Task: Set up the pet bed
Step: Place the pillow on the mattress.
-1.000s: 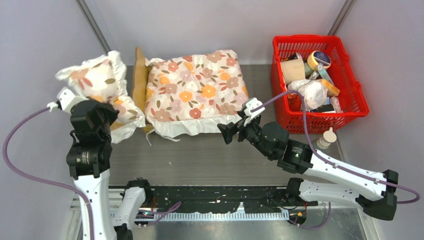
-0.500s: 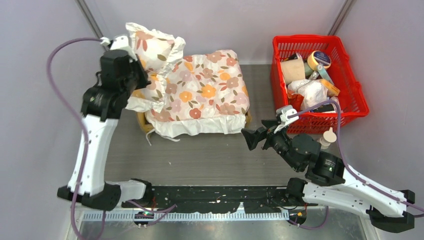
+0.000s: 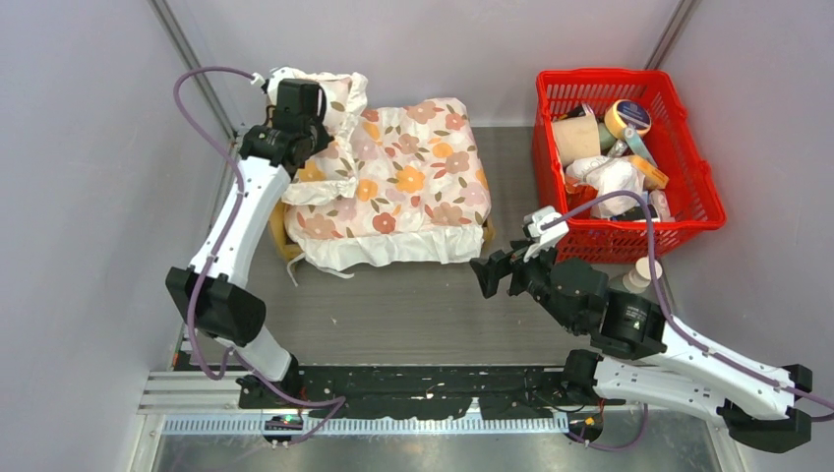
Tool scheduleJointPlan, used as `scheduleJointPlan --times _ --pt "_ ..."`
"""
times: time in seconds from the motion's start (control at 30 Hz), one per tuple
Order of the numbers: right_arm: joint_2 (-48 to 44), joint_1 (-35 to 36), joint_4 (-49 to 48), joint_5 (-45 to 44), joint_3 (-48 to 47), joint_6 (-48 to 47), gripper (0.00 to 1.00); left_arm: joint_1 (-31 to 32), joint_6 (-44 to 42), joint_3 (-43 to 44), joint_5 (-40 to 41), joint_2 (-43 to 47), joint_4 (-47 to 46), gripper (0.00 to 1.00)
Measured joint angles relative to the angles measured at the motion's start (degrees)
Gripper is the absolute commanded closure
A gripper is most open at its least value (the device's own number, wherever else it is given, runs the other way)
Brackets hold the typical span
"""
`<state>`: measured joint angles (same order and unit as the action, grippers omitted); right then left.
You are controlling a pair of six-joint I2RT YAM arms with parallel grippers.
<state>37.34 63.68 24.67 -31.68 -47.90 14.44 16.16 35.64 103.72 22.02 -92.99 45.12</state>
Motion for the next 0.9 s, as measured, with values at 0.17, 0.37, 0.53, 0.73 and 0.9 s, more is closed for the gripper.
scheduleJointPlan --times 0.17,0.37,0.53,0.73,0.9 --pt "1.55 0.0 0.33 0.04 -0.7 -0.57 0.04 -0.83 0.94 0.02 1.75 -3.39 -0.59 1.0" --pt "3.21 0.0 0.35 0.0 -0.74 -0.74 0.05 -2.8 1.55 0.02 3.17 -8.35 0.09 0.68" --pt "3.85 0.0 0.66 0.0 -0.76 -0.66 0.05 -3.54 0.61 2.45 4.44 -11.21 3.96 0.27" --pt "3.89 0.0 4.31 -2.36 -3.58 0.87 0.05 -3.87 -1.44 10.27 -0.98 -12.57 10.16 0.16" --pt "2.58 0.0 7.89 -6.27 -6.01 4.44 0.04 -3.34 -7.69 2.56 -16.52 -0.63 7.69 0.0"
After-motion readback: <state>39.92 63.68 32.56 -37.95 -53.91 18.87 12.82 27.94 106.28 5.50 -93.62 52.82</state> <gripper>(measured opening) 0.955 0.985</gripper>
